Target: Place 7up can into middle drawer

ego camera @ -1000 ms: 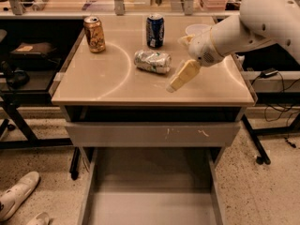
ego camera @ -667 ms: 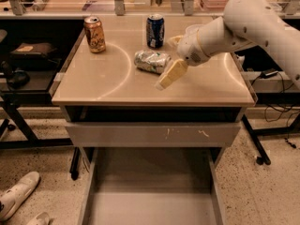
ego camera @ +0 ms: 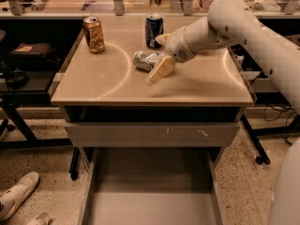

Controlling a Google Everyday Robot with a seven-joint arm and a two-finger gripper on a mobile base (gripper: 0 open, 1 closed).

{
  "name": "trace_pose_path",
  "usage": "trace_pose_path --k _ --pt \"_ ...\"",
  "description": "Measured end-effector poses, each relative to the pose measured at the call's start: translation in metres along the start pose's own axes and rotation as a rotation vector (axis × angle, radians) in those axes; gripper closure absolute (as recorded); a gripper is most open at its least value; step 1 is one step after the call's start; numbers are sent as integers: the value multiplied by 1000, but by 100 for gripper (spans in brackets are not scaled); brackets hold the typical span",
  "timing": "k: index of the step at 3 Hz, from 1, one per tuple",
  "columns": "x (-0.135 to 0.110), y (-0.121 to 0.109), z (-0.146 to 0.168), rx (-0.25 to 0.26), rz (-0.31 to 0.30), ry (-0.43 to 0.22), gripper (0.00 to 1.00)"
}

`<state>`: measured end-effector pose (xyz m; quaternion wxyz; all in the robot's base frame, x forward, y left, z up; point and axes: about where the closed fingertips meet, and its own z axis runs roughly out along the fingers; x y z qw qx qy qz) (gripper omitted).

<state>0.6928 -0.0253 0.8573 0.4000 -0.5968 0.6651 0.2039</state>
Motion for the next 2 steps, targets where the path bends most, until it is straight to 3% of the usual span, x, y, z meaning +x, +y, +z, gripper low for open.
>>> trace_pose_path --k 1,2 --pt "6 -12 16 -15 -6 6 0" --pt "6 -13 16 -14 -6 5 18"
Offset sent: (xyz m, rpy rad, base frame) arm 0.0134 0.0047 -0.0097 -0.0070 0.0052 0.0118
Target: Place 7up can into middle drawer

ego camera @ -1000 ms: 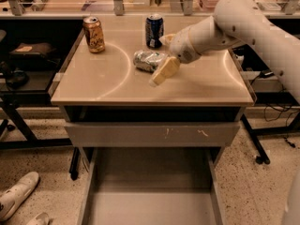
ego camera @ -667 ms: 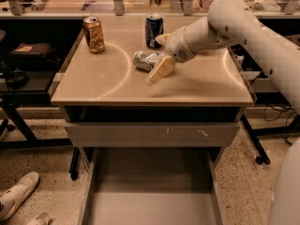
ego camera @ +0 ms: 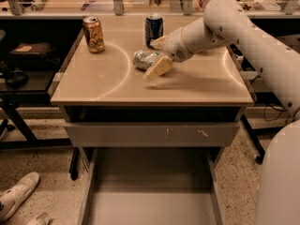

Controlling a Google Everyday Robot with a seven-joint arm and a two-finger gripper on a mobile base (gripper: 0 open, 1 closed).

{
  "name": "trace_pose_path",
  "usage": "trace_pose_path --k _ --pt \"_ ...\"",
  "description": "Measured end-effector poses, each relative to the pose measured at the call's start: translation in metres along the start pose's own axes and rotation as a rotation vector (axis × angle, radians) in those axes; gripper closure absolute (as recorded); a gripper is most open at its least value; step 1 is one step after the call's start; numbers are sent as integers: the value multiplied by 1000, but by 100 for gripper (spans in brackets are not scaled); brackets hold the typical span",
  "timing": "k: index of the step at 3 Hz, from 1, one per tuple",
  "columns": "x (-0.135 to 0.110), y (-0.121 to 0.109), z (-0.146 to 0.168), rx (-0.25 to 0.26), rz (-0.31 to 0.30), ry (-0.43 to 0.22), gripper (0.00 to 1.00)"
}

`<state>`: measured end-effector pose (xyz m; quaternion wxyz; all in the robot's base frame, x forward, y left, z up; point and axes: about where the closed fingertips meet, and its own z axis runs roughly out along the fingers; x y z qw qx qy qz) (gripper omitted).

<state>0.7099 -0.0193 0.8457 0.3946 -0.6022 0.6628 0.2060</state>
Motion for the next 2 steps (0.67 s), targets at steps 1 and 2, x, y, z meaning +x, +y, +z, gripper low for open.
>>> trace_pose_path --k 1,2 --pt "0 0 0 0 0 0 43" --pt "0 0 0 0 0 0 66"
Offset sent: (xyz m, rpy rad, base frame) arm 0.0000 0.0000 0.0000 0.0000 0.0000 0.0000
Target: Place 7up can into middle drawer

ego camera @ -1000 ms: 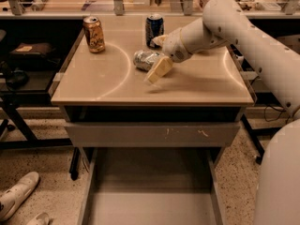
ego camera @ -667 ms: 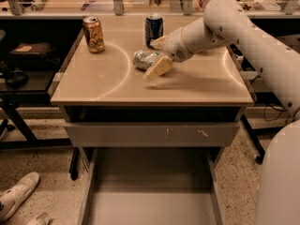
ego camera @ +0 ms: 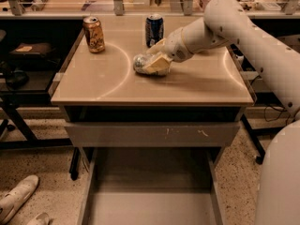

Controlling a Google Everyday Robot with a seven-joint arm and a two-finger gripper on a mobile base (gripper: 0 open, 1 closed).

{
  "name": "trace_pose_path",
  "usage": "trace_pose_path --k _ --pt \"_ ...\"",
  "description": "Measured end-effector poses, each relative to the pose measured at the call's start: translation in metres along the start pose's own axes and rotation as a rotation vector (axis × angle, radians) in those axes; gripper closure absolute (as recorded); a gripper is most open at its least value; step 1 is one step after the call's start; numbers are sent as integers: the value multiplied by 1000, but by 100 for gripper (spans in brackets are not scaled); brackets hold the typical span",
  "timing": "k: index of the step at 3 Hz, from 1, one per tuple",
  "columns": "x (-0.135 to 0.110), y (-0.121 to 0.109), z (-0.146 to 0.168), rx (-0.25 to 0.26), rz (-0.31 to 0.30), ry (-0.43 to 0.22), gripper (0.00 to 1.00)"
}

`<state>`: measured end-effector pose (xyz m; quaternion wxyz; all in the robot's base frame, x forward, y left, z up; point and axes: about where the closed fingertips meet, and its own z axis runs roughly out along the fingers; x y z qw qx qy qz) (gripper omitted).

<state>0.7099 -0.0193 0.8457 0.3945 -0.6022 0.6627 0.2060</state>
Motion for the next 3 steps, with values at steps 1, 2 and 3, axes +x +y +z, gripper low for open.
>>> trace_pose_path --k 1,2,3 --pt "0 0 0 0 0 0 90" --pt "0 0 0 0 0 0 100" --pt "-4 12 -3 -3 -12 -23 100"
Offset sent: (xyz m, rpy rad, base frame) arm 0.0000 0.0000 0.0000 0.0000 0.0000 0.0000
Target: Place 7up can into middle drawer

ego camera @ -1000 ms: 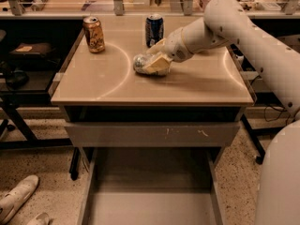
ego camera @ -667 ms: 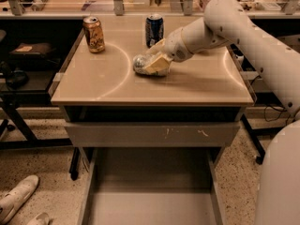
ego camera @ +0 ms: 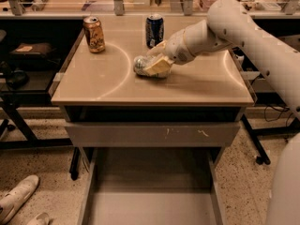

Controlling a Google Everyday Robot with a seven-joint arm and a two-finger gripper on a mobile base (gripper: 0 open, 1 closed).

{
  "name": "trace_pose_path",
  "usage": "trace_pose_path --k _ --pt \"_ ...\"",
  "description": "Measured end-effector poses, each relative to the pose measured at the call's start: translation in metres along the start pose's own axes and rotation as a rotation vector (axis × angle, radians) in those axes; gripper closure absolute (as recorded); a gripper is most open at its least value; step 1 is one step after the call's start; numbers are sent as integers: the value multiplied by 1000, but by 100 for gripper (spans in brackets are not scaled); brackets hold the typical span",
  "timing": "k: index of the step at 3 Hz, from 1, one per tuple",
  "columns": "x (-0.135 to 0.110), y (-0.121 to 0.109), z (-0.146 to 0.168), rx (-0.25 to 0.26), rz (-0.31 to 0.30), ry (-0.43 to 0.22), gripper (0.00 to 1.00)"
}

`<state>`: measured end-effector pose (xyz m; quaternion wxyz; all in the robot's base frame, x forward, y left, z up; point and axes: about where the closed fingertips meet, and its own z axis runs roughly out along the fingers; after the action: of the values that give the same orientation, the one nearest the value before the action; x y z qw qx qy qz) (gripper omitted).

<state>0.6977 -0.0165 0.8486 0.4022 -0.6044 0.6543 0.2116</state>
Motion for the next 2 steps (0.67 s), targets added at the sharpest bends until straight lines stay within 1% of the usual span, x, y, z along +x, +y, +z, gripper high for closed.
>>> trace_pose_path --k 1,2 --pt "-15 30 -28 32 -15 -56 100" --pt "-27 84 -69 94 -14 -103 100"
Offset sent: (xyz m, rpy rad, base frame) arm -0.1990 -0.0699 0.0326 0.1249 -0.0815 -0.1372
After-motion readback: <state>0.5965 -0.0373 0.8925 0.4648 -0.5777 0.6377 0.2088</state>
